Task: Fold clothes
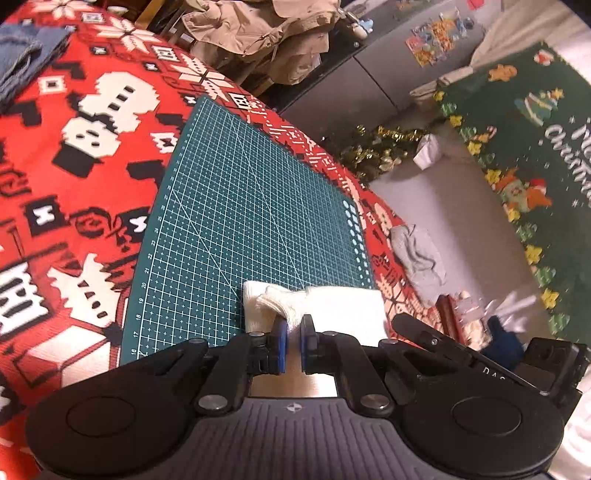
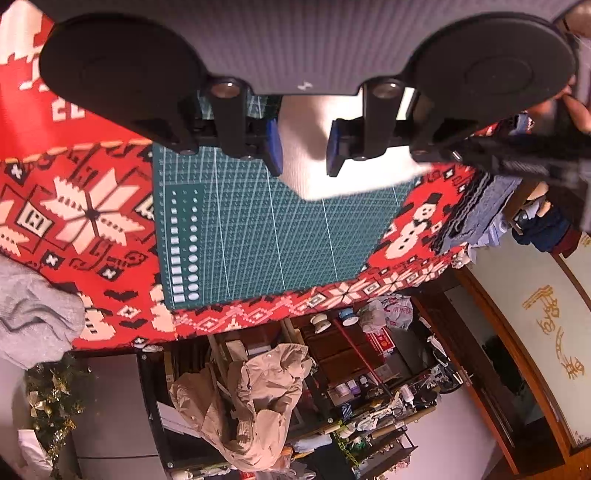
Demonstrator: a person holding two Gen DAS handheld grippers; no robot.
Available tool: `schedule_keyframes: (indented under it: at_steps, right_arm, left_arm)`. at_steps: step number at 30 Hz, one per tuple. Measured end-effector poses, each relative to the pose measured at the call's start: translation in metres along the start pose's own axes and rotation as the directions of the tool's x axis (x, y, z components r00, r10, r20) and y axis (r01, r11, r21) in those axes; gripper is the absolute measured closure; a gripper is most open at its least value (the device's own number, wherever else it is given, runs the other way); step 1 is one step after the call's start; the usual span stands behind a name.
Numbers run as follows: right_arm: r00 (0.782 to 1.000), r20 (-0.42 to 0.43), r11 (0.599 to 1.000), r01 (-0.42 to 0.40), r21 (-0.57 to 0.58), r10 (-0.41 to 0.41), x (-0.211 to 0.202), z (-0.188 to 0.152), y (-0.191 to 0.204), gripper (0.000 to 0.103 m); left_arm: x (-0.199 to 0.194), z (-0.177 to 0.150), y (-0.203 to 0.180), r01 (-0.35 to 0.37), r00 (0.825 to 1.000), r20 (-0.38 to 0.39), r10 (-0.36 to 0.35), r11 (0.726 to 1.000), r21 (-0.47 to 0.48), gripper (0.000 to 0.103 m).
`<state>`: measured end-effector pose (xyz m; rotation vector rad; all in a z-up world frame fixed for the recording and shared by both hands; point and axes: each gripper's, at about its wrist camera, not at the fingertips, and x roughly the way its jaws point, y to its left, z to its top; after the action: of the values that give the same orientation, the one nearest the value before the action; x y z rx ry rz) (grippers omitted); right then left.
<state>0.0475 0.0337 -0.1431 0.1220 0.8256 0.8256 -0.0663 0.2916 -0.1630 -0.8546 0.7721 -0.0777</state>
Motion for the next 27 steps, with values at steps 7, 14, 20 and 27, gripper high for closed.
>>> schedule_keyframes:
  at_steps: [7,14,20,27]
  right_arm:
    - [0.994,-0.014,0.994,0.108,0.011,-0.108,0.032,0.008,0.001,0.075]
    - [0.981,0.012,0.980,0.191,0.062,-0.192,0.020,0.010,-0.014,0.085]
    - [0.997,0.040,0.998,0.057,0.028,-0.058,-0.009,0.002,0.007,0.084]
    - [0.998,-0.054,0.994,0.026,-0.110,-0.032,-0.004,-0.031,0.049,0.086]
  left_arm:
    - [-0.001,0.000,0.001,-0.001,1.000,0.002,0.001,1.000,0.007,0.096]
    - [0.001,0.003,0.004,0.023,1.000,-0.006,-0.023,1.000,-0.018,0.095]
    - [0.003,0.006,0.003,0.031,0.999,-0.011,-0.031,1.000,-0.003,0.095]
    - [0.004,0.010,0.006,0.037,0.999,-0.018,-0.037,0.999,-0.012,0.095]
